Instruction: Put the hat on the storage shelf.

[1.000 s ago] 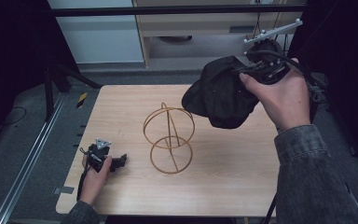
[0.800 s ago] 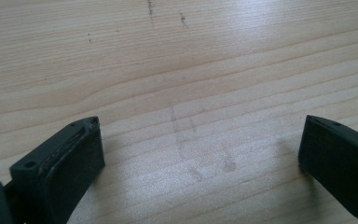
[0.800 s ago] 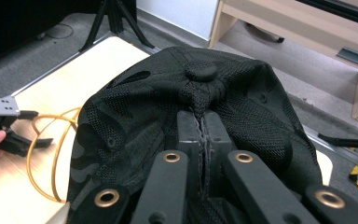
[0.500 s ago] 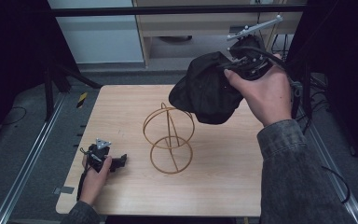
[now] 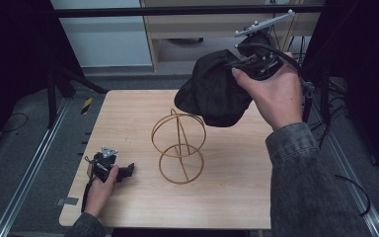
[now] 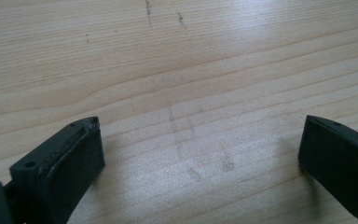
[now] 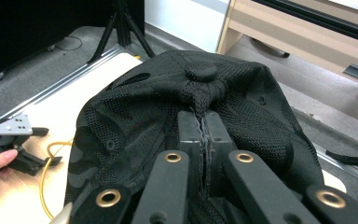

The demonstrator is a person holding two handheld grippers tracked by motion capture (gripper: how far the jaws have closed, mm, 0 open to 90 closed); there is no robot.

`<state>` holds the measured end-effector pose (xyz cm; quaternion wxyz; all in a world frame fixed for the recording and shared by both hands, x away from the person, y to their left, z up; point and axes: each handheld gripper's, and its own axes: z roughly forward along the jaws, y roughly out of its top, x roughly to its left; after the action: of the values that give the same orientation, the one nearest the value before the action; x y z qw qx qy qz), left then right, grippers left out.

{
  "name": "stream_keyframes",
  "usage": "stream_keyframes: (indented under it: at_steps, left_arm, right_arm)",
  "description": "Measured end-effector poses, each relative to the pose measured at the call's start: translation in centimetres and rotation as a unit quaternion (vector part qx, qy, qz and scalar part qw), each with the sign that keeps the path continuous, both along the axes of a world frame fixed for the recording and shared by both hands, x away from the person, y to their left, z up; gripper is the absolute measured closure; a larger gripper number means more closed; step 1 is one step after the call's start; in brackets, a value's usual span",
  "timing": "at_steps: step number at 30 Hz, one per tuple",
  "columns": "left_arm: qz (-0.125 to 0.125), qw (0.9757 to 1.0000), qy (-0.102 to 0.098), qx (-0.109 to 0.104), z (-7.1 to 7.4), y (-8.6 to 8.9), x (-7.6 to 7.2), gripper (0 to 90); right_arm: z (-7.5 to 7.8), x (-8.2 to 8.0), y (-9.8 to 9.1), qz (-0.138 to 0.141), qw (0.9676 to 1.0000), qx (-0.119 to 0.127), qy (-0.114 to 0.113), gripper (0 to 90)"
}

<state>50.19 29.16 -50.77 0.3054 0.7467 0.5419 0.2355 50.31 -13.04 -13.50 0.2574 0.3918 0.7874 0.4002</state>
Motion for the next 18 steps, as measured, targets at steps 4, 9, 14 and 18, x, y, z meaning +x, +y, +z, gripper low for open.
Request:
stream_keyframes:
  at_steps: [4,9,14,18]
  left_arm:
    - [0.0,1.0,0.0,0.0,0.0,0.0,0.0,0.0]
    - [-0.001,1.0,0.0,0.001,0.0,0.0,0.0,0.0]
    - [-0.001,1.0,0.0,0.001,0.0,0.0,0.0,0.0]
    - [-0.001,1.0,0.0,0.001,0.0,0.0,0.0,0.0]
  right_arm:
    - [-0.1,0.1,0.7,0.006,1.0,0.007,0.0,88.9]
    - [-0.4,0.3,2.0,0.019,0.9997,0.013,0.002,88.9]
    - [-0.6,0.3,3.3,0.035,0.9992,0.02,0.003,88.8]
    - [-0.8,0.3,4.1,0.046,0.9986,0.024,0.004,88.8]
